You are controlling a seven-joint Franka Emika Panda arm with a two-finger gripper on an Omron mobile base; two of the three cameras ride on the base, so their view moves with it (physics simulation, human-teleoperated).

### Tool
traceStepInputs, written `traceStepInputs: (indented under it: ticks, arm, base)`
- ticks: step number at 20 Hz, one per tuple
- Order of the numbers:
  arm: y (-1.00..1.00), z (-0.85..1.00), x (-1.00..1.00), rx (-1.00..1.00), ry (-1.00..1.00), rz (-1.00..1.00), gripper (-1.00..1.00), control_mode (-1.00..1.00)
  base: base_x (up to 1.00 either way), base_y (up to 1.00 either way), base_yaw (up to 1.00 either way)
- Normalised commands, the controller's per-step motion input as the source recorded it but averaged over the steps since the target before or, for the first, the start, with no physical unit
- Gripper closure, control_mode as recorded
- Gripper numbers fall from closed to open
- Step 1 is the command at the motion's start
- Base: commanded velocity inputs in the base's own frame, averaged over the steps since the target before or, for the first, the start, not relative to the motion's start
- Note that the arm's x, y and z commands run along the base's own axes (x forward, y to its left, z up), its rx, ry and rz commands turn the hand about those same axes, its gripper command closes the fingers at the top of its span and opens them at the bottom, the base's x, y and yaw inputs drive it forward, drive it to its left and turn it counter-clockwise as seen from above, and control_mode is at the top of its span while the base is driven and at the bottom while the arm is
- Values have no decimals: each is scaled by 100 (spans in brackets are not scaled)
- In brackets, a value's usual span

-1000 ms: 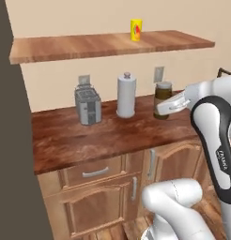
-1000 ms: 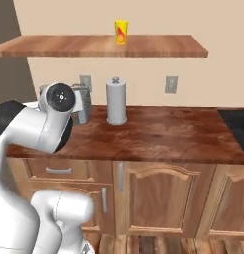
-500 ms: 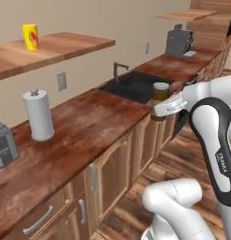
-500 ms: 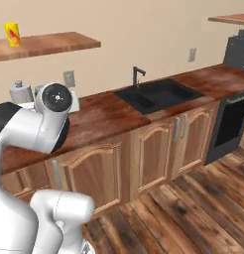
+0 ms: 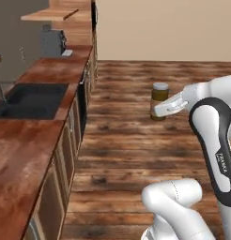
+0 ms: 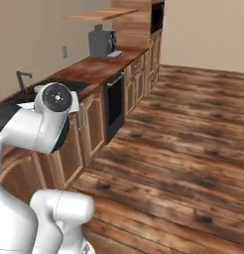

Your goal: Take the cinnamon bottle from the cabinet and place it on the dining table, next to the plate with the cupcake. Then take the chocolate from the dining counter and place it on the cupcake plate.

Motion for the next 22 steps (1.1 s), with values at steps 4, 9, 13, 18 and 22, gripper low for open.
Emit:
traceStepInputs:
  ticks: [4, 9, 13, 18, 22]
  arm:
    - [0, 0, 0, 0, 0, 0, 100, 100]
    - [0, 0, 0, 0, 0, 0, 100, 100]
    - [0, 0, 0, 0, 0, 0, 100, 100]
    - [0, 0, 0, 0, 0, 0, 100, 100]
    - [0, 0, 0, 0, 0, 0, 100, 100]
  base:
    - [0, 0, -97]
    - [2, -22, -74]
    - [3, -28, -69]
    - [27, -17, -57]
    - [48, -9, -42]
